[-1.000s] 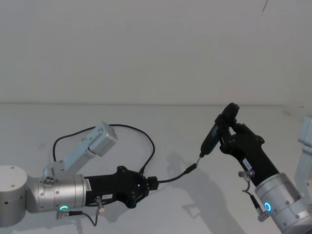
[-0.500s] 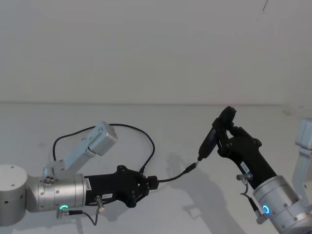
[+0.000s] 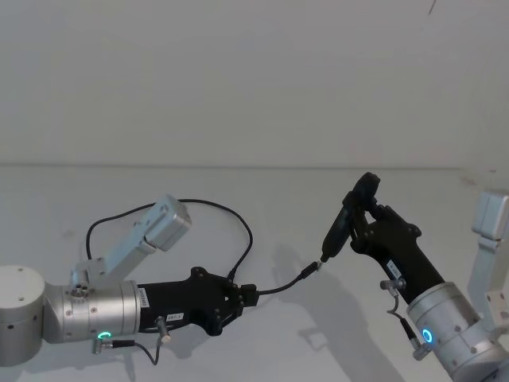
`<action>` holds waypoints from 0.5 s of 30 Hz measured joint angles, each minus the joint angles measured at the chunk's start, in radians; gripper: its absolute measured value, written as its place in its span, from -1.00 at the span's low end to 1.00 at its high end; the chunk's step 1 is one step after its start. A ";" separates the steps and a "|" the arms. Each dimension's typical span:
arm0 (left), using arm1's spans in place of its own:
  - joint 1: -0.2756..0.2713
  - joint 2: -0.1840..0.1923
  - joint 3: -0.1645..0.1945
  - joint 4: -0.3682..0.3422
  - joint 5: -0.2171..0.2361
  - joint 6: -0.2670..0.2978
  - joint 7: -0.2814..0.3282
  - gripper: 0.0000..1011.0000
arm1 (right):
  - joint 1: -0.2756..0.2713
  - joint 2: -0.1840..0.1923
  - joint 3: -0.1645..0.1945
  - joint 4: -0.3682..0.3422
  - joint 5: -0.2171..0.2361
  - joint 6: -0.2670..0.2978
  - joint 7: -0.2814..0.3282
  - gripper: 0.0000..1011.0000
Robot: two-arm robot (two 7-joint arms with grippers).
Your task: Pick up the data cable with the one hand.
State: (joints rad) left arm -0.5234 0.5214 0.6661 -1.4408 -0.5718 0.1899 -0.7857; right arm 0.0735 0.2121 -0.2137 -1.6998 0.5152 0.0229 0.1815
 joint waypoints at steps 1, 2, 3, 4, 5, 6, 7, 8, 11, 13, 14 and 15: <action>0.000 0.000 0.000 0.000 0.000 0.000 0.000 -0.91 | 0.002 -0.001 0.000 0.003 -0.001 -0.001 0.000 -0.45; 0.000 0.000 0.000 0.000 0.000 0.000 0.000 -0.91 | 0.004 -0.002 0.000 0.006 -0.001 -0.001 0.000 -0.45; 0.000 0.000 0.000 0.000 0.000 0.000 0.000 -0.91 | 0.006 -0.003 0.001 0.009 -0.002 -0.002 0.000 -0.45; 0.000 0.000 0.000 0.000 0.000 0.000 0.000 -0.91 | 0.011 -0.005 0.001 0.014 -0.003 -0.004 0.000 -0.45; 0.000 0.000 0.000 0.000 0.000 0.000 0.000 -0.91 | 0.013 -0.007 0.001 0.017 -0.004 -0.004 0.000 -0.45; 0.000 0.000 0.000 0.000 0.000 0.000 0.000 -0.91 | 0.015 -0.008 0.002 0.019 -0.005 -0.005 0.001 -0.45; 0.000 0.000 0.000 0.000 0.000 0.000 0.000 -0.91 | 0.020 -0.010 0.002 0.023 -0.006 -0.005 0.001 -0.45; 0.000 0.000 0.000 0.000 0.000 0.000 0.000 -0.91 | 0.022 -0.011 0.002 0.025 -0.007 -0.006 0.001 -0.45; 0.000 0.000 0.000 0.000 0.000 0.000 0.000 -0.91 | 0.030 -0.015 0.004 0.033 -0.008 -0.007 0.001 -0.45; 0.000 0.000 0.000 0.000 0.000 0.000 0.000 -0.91 | 0.033 -0.016 0.004 0.035 -0.008 -0.007 0.001 -0.45; 0.000 0.000 0.000 0.000 0.000 0.000 0.000 -0.91 | 0.035 -0.018 0.004 0.037 -0.008 -0.007 0.002 -0.45; 0.000 0.000 0.000 0.000 0.000 0.000 0.000 -0.91 | 0.036 -0.019 0.004 0.038 -0.008 -0.007 0.002 -0.45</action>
State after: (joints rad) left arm -0.5234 0.5215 0.6661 -1.4408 -0.5718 0.1899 -0.7857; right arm 0.1094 0.1935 -0.2092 -1.6618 0.5075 0.0158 0.1832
